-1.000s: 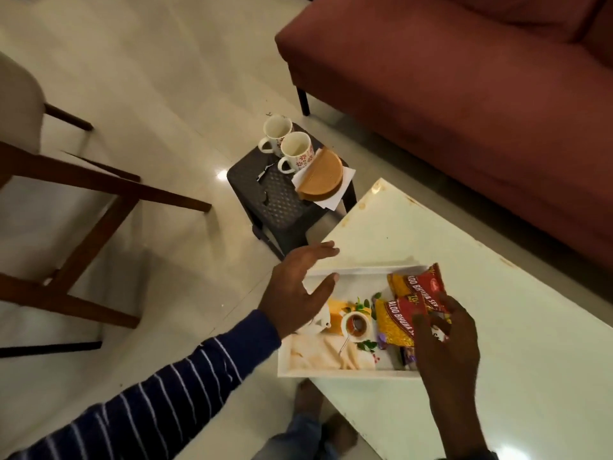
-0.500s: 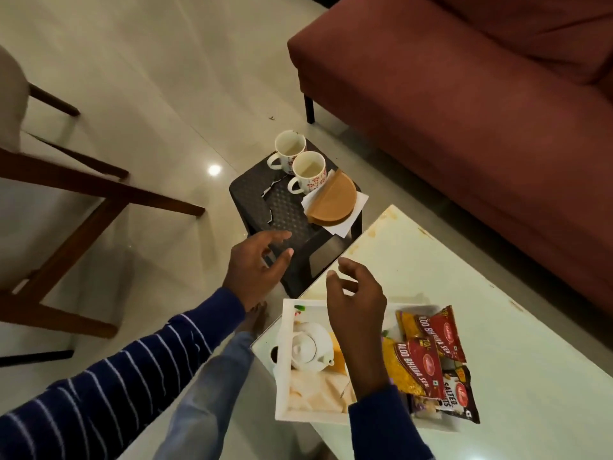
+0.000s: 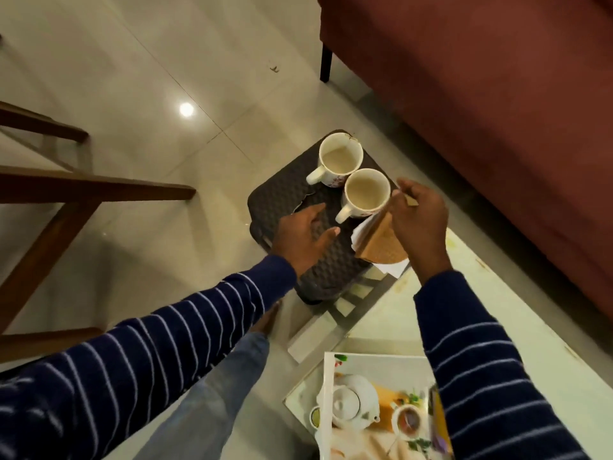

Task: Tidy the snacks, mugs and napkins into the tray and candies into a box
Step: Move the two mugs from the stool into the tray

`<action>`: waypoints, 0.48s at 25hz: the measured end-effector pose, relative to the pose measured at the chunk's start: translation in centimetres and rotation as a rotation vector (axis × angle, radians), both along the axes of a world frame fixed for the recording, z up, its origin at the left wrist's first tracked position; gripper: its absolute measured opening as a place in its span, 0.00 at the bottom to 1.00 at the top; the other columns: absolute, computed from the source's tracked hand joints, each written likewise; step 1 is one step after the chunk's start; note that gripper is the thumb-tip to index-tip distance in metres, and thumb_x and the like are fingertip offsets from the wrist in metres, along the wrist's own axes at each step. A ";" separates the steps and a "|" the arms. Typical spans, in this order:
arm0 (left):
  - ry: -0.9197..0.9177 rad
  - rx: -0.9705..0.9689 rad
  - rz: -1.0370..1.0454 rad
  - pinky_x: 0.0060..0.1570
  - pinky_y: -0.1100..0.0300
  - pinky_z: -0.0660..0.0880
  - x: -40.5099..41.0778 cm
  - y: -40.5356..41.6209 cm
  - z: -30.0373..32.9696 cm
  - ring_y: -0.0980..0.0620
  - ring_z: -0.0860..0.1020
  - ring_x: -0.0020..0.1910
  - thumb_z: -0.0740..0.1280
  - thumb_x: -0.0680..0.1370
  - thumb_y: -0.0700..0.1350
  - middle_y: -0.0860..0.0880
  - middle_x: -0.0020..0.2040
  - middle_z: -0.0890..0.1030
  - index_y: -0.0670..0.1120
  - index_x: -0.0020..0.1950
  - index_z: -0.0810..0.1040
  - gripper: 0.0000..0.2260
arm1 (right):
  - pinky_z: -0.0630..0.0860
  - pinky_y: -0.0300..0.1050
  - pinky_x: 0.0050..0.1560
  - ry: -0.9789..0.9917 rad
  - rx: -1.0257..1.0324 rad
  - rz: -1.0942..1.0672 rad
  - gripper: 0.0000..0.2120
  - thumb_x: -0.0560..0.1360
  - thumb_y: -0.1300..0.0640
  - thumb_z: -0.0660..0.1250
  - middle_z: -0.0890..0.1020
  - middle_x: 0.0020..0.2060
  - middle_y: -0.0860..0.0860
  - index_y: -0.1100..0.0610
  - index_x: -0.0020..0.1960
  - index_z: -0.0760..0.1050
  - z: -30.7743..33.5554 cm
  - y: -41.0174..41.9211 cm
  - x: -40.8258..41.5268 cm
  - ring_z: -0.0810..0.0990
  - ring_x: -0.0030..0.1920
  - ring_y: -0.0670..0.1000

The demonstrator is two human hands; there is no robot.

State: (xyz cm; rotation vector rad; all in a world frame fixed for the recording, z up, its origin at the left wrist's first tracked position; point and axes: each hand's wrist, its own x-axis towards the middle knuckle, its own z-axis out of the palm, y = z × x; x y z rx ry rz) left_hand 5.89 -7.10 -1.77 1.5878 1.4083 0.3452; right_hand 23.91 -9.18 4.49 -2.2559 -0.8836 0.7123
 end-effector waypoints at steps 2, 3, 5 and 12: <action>0.017 -0.006 -0.019 0.60 0.51 0.79 0.5 1.5 -1.0 0.50 0.80 0.60 0.74 0.75 0.51 0.45 0.64 0.81 0.48 0.72 0.72 0.27 | 0.65 0.40 0.61 -0.041 -0.039 0.049 0.14 0.82 0.59 0.62 0.81 0.63 0.53 0.58 0.66 0.78 -1.4 2.0 0.1 0.77 0.64 0.53; -0.004 -0.008 -0.023 0.58 0.53 0.79 0.9 1.5 -0.9 0.51 0.81 0.59 0.74 0.75 0.51 0.46 0.62 0.81 0.49 0.72 0.73 0.27 | 0.66 0.40 0.61 -0.062 -0.057 0.083 0.15 0.82 0.58 0.63 0.81 0.63 0.54 0.58 0.66 0.78 -1.7 2.1 0.2 0.77 0.64 0.54; -0.053 -0.001 -0.050 0.54 0.57 0.80 1.5 1.9 -1.6 0.53 0.82 0.56 0.75 0.75 0.50 0.47 0.59 0.83 0.49 0.69 0.75 0.24 | 0.67 0.40 0.59 -0.099 -0.090 0.099 0.15 0.82 0.56 0.63 0.82 0.62 0.53 0.57 0.67 0.78 -3.2 2.8 0.0 0.78 0.61 0.54; -0.094 0.086 -0.059 0.48 0.48 0.83 3.0 1.8 -3.3 0.49 0.84 0.48 0.71 0.78 0.46 0.44 0.51 0.85 0.43 0.59 0.78 0.12 | 0.70 0.38 0.52 -0.226 -0.102 0.068 0.14 0.82 0.57 0.63 0.84 0.57 0.56 0.59 0.63 0.81 -5.2 3.4 0.1 0.81 0.54 0.53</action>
